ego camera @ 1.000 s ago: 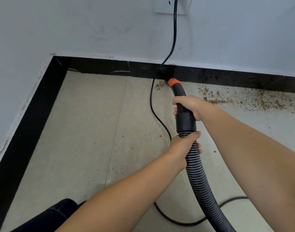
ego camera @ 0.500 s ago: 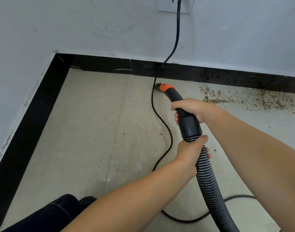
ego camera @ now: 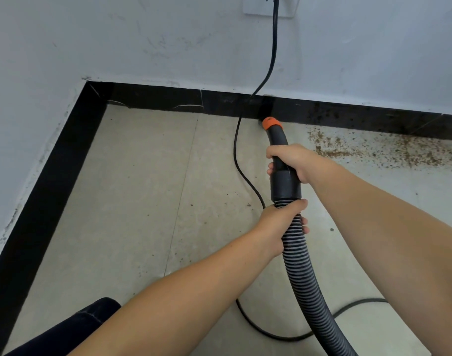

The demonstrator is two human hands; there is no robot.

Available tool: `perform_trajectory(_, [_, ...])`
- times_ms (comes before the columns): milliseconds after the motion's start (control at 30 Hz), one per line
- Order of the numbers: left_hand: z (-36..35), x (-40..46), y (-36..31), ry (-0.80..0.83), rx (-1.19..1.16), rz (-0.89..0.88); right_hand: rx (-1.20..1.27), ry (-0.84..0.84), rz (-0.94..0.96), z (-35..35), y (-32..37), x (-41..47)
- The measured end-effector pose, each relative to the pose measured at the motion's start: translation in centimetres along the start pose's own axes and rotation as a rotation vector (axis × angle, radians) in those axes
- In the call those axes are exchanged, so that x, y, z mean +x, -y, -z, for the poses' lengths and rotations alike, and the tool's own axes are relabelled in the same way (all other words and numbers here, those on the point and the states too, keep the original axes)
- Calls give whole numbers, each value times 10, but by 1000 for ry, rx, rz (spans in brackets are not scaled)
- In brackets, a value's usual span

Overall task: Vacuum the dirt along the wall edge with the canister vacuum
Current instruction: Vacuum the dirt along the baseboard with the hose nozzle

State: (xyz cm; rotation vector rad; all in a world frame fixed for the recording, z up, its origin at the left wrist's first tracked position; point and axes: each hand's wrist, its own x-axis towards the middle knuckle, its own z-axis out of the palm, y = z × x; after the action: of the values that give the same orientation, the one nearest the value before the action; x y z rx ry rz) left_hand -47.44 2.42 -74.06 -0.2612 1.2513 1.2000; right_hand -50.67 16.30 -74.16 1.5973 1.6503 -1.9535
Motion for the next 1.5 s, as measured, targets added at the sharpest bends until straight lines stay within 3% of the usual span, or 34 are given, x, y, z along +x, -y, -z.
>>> perform_trajectory(267, [10, -1, 1, -81, -57, -41, -77, 86, 44, -29, 5, 2])
perform_trajectory(667, [-41, -35, 78, 42, 87, 65, -62, 28, -47, 40, -66, -61])
perform_trajectory(867, [-35, -42, 98, 106, 249, 148, 12, -171, -15, 45, -102, -82])
perform_trajectory(1133, [-97, -42, 120, 237, 402, 239, 150, -344, -103, 124, -132, -113])
perform_trajectory(1500, [-82, -40, 122, 139, 280, 201, 2, -158, -64, 93, -115, -103])
